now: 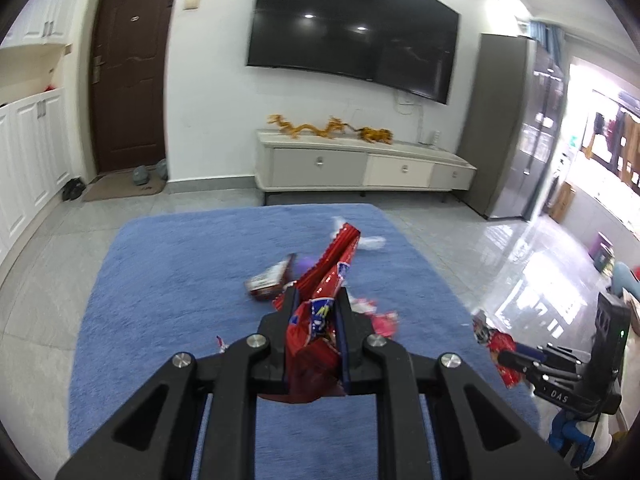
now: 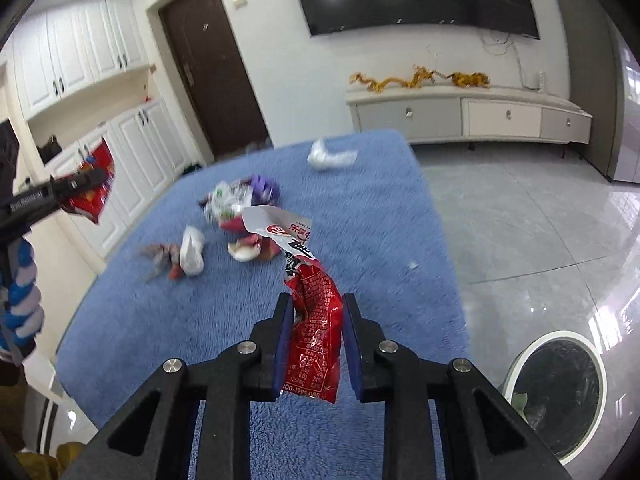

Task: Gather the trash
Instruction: 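Carry both bags over the bin and open both tools to drop them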

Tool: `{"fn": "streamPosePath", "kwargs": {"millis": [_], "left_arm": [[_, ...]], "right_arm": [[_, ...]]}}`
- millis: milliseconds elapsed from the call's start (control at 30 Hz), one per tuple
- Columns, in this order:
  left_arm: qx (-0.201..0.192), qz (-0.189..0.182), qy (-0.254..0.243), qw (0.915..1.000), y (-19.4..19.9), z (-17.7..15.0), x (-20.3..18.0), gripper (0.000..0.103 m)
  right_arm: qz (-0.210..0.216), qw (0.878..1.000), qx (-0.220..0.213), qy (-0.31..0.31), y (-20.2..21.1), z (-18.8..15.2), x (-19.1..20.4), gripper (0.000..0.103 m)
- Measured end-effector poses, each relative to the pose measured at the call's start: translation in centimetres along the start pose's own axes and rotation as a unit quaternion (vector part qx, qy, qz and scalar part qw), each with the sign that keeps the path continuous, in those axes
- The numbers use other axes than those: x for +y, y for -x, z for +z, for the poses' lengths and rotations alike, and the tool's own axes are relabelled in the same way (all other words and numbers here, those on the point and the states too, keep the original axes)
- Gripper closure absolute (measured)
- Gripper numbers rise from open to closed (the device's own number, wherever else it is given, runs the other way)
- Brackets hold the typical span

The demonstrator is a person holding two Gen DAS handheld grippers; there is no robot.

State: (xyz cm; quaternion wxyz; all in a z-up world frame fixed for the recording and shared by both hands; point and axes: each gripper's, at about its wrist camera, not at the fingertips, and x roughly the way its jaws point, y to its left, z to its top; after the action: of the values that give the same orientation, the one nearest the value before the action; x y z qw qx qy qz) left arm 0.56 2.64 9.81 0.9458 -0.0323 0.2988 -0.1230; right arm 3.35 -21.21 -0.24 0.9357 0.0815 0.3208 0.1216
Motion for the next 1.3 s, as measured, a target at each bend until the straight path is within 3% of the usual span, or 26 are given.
{"fn": "streamPosePath", "kwargs": {"millis": [200,333,500,700,900,967,1067,1200,1300], "left_arm": [[0.015,-0.077,-0.047,0.9959,-2.6,1.1,-8.3,0.088],[0.043,-0.143,-0.082,0.9855,-5.7,0.9,-15.8,0.087],[0.104,-0.213,-0.136,0.9620,-11.2,-1.4,-26.4,0.087],[0.173,-0.257,-0.173,0.9348,-17.7,-5.0,-35.6,0.087],[0.222,-0.288,-0.188,0.9122,-21.7,-7.5,-41.0,0.085],[0.238,-0.296,-0.186,0.9063,-22.8,-8.2,-42.1,0.070],[0.250,-0.303,-0.181,0.9016,-24.1,-8.5,-43.0,0.058],[0.263,-0.306,-0.179,0.8973,-24.9,-9.0,-43.5,0.058],[0.256,-0.301,-0.180,0.9008,-24.8,-8.7,-42.0,0.058]], "right_arm": [[-0.047,0.996,-0.051,-0.055,4.9,0.1,-5.3,0.082],[-0.106,0.986,-0.067,-0.108,8.1,-1.5,-10.9,0.083],[-0.175,0.965,-0.045,-0.188,9.9,-5.3,-19.1,0.083],[-0.202,0.945,-0.015,-0.256,9.4,-9.4,-26.1,0.083],[-0.210,0.933,-0.021,-0.293,9.8,-11.6,-29.3,0.078],[-0.214,0.929,-0.023,-0.302,9.7,-11.9,-29.9,0.061],[-0.219,0.925,-0.026,-0.311,9.9,-12.5,-30.4,0.054],[-0.206,0.925,-0.023,-0.318,10.0,-14.2,-30.5,0.054],[-0.193,0.927,-0.014,-0.322,10.4,-16.3,-30.1,0.054]]}}
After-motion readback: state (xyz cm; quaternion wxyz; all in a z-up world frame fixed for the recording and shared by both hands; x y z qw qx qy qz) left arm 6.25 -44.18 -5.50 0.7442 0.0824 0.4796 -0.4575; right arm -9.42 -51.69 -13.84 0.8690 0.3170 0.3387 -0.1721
